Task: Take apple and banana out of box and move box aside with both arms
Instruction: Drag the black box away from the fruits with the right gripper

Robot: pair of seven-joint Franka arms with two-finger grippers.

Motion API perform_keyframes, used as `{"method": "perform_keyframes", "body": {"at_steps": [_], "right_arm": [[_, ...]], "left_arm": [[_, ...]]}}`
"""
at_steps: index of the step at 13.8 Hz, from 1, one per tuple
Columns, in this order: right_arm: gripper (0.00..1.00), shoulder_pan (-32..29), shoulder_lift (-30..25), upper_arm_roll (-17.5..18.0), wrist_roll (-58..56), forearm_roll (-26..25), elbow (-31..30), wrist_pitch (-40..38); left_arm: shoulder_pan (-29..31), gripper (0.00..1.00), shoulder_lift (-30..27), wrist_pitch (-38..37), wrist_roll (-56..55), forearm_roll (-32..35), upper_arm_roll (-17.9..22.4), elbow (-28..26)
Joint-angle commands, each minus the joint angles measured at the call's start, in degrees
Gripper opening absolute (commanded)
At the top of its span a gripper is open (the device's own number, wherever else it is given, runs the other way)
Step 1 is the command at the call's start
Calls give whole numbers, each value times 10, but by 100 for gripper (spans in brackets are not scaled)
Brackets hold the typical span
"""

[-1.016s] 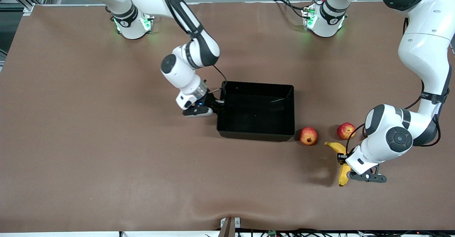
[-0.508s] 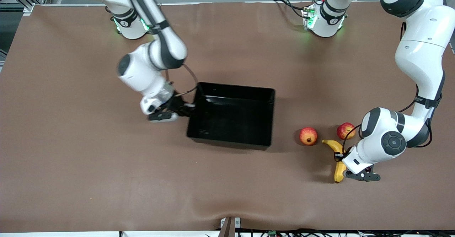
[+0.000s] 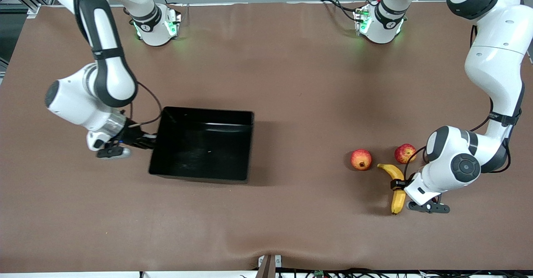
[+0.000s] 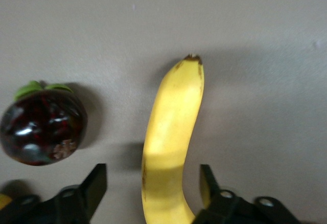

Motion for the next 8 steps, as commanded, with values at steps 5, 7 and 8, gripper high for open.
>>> {"method": "perform_keyframes", "body": {"at_steps": [5, 7, 8], "right_arm": [[0, -181, 36, -30, -156, -11, 36, -83], [0, -241, 75, -30, -194, -11, 80, -134], [0, -273, 99, -30, -223, -10, 101, -153]], "left_arm": [[36, 100, -102, -135, -2, -47, -64, -1], [55, 100, -134, -181, -2, -60, -90, -1], [60, 100, -154, -203, -1, -69, -96, -1]]}}
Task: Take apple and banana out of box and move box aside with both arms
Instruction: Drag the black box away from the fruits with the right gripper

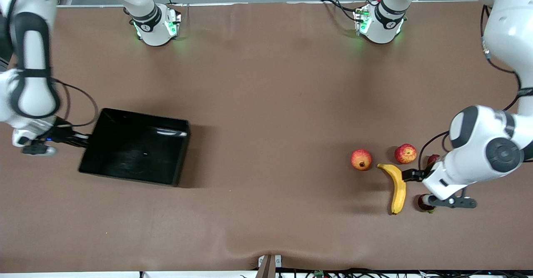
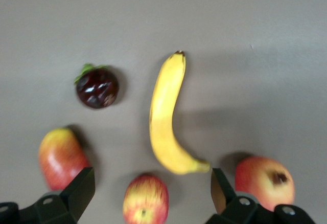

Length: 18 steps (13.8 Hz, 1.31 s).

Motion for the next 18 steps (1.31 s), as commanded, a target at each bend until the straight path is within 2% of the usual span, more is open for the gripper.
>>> {"method": "perform_keyframes", "body": {"at_steps": [1, 5, 8, 10, 12, 13, 14, 18], "right_arm": [[0, -75, 68, 7, -62, 7, 75, -55], [0, -155, 130, 32, -116, 9, 134, -63], [0, -218, 146, 92, -138, 8, 149, -61], [0, -237, 148, 116, -148, 8, 149, -60], [0, -237, 148, 118, -151, 6, 150, -58], [41, -237, 148, 117, -165, 2, 162, -58], [99, -237, 148, 118, -183, 2, 167, -58], [100, -237, 143, 116, -181, 1, 192, -61]], "left_arm": [[19, 100, -64, -60, 0, -33, -16, -12], [25, 100, -142, -129, 0, -79, -17, -9], [25, 100, -193, -142, 1, -87, -17, -7], [25, 100, -212, -146, 4, -87, -17, -7], [25, 100, -237, -167, 5, -97, -17, -7], [25, 100, -249, -178, 5, -104, -17, -7], [25, 100, -261, -192, 7, -110, -16, -7], [25, 100, -292, -212, 8, -132, -16, -9]]}}
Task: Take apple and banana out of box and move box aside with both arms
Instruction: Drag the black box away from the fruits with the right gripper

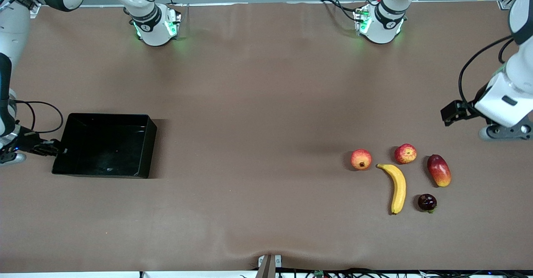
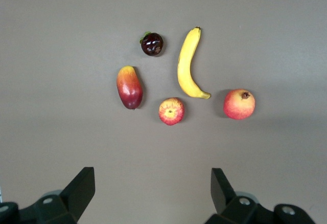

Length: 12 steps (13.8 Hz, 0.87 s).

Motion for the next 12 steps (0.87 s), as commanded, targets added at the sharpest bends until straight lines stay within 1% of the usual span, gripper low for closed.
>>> {"method": "perform_keyframes", "body": {"at_steps": [1, 3, 4, 5, 6, 8, 10, 12], "right_arm": [[100, -14, -6, 7, -11, 0, 30, -14], [100, -9, -12, 2, -9, -5, 48, -15], [100, -4, -17, -5, -7, -19, 59, -19], [100, 3, -24, -7, 8, -38, 73, -23], [100, 13, -39, -7, 37, -67, 83, -30], [100, 53, -69, -7, 116, -135, 94, -39], [100, 92, -110, -7, 172, -191, 94, -42], [100, 114, -140, -8, 208, -219, 94, -72]], "left_arm": [[7, 100, -28, -8, 8, -36, 1, -13], [6, 100, -34, -8, 8, -52, 4, -13], [1, 100, -53, -8, 8, -60, 10, -17], [-11, 100, -67, -9, 8, -66, 26, -28], [-41, 100, -87, -8, 9, -79, 63, -45], [-116, 100, -121, -8, 11, -118, 161, -68], [-157, 100, -141, -8, 12, -139, 216, -81], [-201, 100, -158, -8, 11, -139, 264, -95]]}}
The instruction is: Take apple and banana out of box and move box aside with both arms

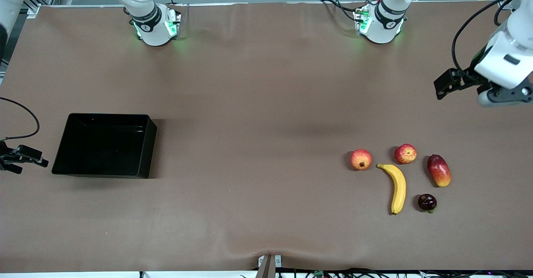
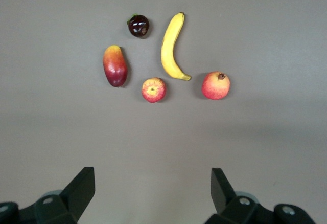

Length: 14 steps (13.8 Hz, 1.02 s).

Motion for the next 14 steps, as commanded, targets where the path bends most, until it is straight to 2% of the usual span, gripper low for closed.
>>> {"method": "perform_keyframes", "body": {"at_steps": [1, 5, 8, 9, 12, 14], "right_arm": [[100, 24, -49, -4, 54, -49, -13, -43], [100, 47, -106, -2, 123, -134, -13, -98], [100, 80, -150, 1, 202, -202, -12, -175], [100, 75, -159, 17, 231, -214, -10, -190], [100, -4, -213, 148, 295, -266, -24, -208], [100, -15, -245, 186, 342, -282, -49, -209]], "left_arm": [[-50, 100, -43, 2, 9, -19, 64, -41], [-103, 100, -66, 2, 9, -33, 139, -61], [-107, 100, -73, 2, 9, -36, 148, -67], [-105, 100, -74, 2, 9, -36, 148, -67], [-99, 100, -74, 4, 14, -37, 148, -66], [-99, 100, -74, 4, 17, -36, 147, -64]]}}
